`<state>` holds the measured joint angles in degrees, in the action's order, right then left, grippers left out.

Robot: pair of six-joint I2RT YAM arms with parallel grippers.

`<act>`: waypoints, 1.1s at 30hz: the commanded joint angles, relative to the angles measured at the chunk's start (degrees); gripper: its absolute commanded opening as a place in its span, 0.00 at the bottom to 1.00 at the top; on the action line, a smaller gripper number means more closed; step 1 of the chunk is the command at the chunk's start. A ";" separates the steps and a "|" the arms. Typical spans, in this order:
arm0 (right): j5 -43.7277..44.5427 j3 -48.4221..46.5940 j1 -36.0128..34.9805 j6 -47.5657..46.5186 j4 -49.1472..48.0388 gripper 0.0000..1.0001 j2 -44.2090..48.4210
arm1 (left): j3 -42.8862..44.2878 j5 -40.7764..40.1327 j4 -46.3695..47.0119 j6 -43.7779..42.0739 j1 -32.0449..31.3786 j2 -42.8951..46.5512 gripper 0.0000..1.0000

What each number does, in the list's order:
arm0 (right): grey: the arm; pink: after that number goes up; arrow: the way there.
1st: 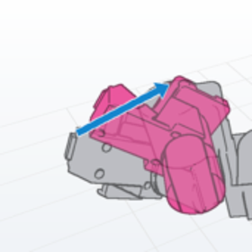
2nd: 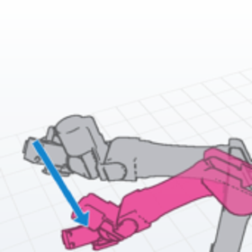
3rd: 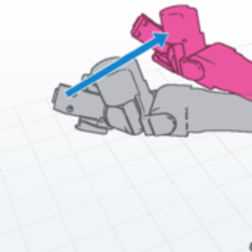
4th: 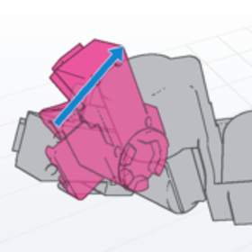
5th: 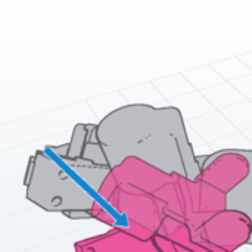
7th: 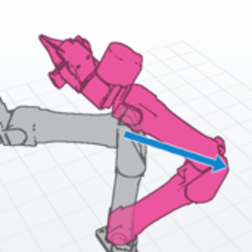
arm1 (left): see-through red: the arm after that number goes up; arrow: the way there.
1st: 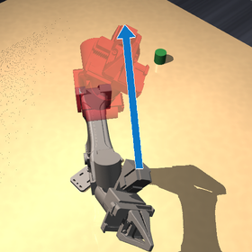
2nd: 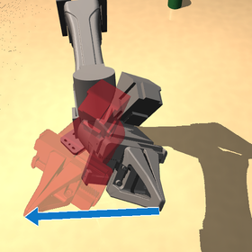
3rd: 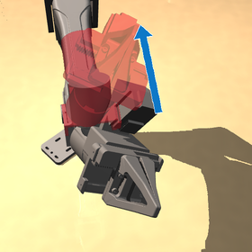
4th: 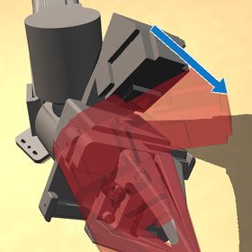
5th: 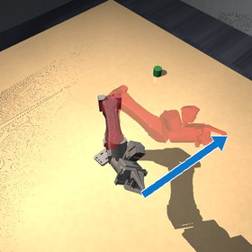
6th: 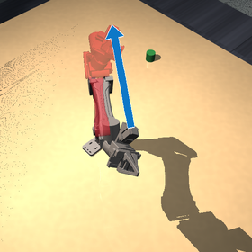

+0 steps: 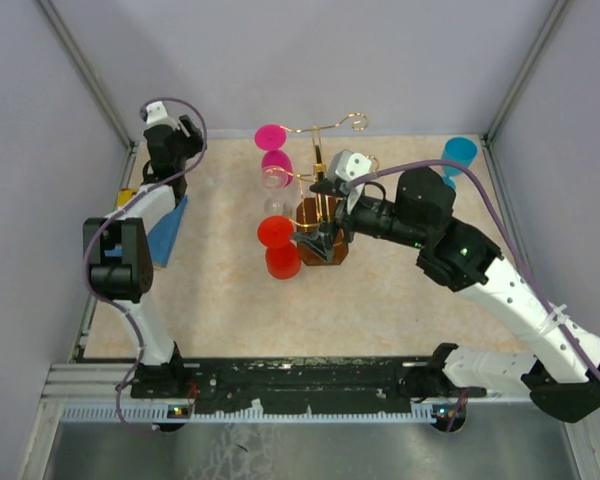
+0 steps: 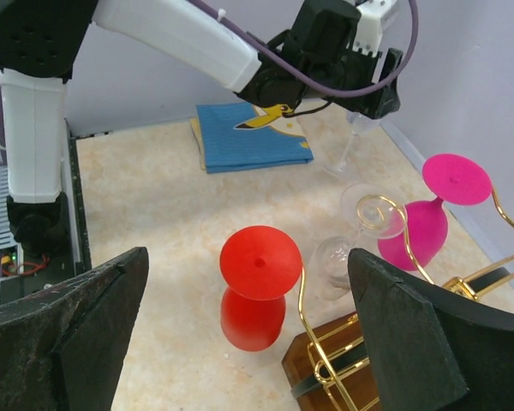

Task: Take the wine glass off the wine glass rack

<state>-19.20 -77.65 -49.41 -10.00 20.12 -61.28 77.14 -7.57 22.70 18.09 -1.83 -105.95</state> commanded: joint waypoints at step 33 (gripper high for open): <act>-10.60 -2.50 19.65 10.89 -9.72 0.99 -11.80 | 7.47 -18.05 38.12 -21.15 -3.72 -23.71 0.65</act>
<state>-28.10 -78.04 -30.46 0.10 14.52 -72.97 83.46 -24.93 56.66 -2.22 -5.43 -129.99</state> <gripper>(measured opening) 0.993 0.754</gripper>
